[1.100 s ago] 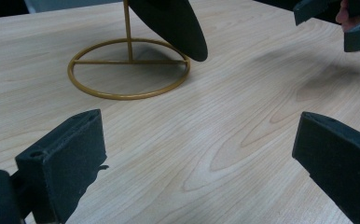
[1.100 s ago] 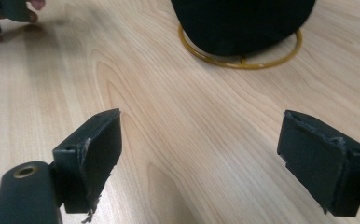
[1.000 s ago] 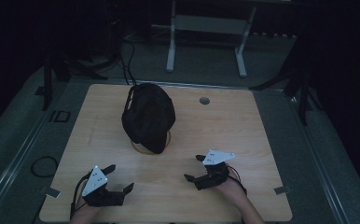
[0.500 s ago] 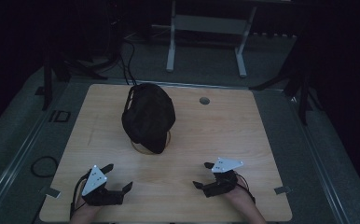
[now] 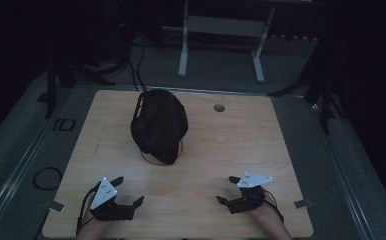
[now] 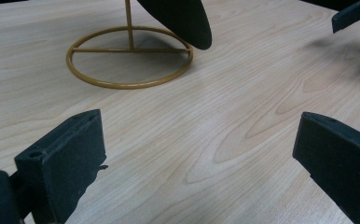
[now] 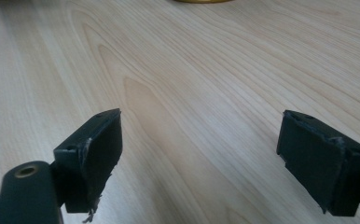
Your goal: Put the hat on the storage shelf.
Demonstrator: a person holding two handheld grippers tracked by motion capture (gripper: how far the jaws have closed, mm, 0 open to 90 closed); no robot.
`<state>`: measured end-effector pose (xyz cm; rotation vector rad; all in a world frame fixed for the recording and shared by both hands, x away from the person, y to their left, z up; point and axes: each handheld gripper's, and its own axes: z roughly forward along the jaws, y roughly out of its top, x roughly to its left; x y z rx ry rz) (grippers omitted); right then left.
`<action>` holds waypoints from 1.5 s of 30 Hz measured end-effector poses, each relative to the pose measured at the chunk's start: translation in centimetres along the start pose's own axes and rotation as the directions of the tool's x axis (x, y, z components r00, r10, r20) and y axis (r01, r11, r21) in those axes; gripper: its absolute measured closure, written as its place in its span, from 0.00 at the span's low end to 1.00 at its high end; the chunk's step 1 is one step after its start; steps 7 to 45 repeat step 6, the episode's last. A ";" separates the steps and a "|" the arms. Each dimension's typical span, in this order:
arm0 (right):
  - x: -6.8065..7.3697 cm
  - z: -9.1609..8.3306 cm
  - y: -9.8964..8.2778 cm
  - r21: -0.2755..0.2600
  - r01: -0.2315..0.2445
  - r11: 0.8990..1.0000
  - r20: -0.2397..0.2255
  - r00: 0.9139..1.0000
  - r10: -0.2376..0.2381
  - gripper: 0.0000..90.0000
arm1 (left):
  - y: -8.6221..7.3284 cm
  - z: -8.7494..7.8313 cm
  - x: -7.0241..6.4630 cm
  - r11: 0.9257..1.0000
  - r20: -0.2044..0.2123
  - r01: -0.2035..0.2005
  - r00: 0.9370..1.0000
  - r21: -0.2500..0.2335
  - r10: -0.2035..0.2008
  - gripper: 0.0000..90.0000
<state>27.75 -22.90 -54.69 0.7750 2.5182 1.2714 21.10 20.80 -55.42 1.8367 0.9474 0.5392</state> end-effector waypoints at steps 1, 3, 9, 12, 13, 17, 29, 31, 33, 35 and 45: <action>-0.1 0.0 -0.1 -0.003 -0.003 1.000 0.005 1.000 0.003 0.15 | 0.0 0.0 0.0 1.000 0.000 0.001 1.000 -0.003 -0.001 0.03; -0.2 0.1 -0.1 0.001 -0.006 1.000 0.007 1.000 0.006 0.16 | 0.0 0.0 0.0 1.000 -0.001 0.003 1.000 -0.002 -0.003 0.03; -0.2 0.2 -0.2 0.000 -0.006 1.000 0.007 1.000 0.006 0.16 | 0.0 0.1 0.2 1.000 0.001 0.017 1.000 -0.001 -0.017 0.03; -0.2 0.2 -0.2 0.000 -0.006 1.000 0.007 1.000 0.006 0.16 | 0.0 0.1 0.2 1.000 0.001 0.017 1.000 -0.001 -0.017 0.03; -0.2 0.2 -0.2 0.000 -0.006 1.000 0.007 1.000 0.006 0.16 | 0.0 0.1 0.2 1.000 0.001 0.017 1.000 -0.001 -0.017 0.03; -0.2 0.2 -0.2 0.000 -0.006 1.000 0.007 1.000 0.006 0.16 | 0.0 0.1 0.2 1.000 0.001 0.017 1.000 -0.001 -0.017 0.03; -0.2 0.2 -0.2 0.000 -0.006 1.000 0.007 1.000 0.006 0.16 | 0.0 0.1 0.2 1.000 0.001 0.017 1.000 -0.001 -0.017 0.03; -0.2 0.2 -0.2 0.000 -0.006 1.000 0.007 1.000 0.006 0.16 | 0.0 0.1 0.2 1.000 0.001 0.017 1.000 -0.001 -0.017 0.03; -0.2 0.2 -0.2 0.000 -0.006 1.000 0.007 1.000 0.006 0.16 | 0.0 0.1 0.2 1.000 0.001 0.017 1.000 -0.001 -0.017 0.03; -0.2 0.2 -0.2 0.000 -0.006 1.000 0.007 1.000 0.006 0.16 | 0.0 0.1 0.2 1.000 0.001 0.017 1.000 -0.001 -0.017 0.03; -0.2 0.2 -0.2 0.000 -0.006 1.000 0.007 1.000 0.006 0.16 | 0.0 0.1 0.2 1.000 0.001 0.017 1.000 -0.001 -0.017 0.03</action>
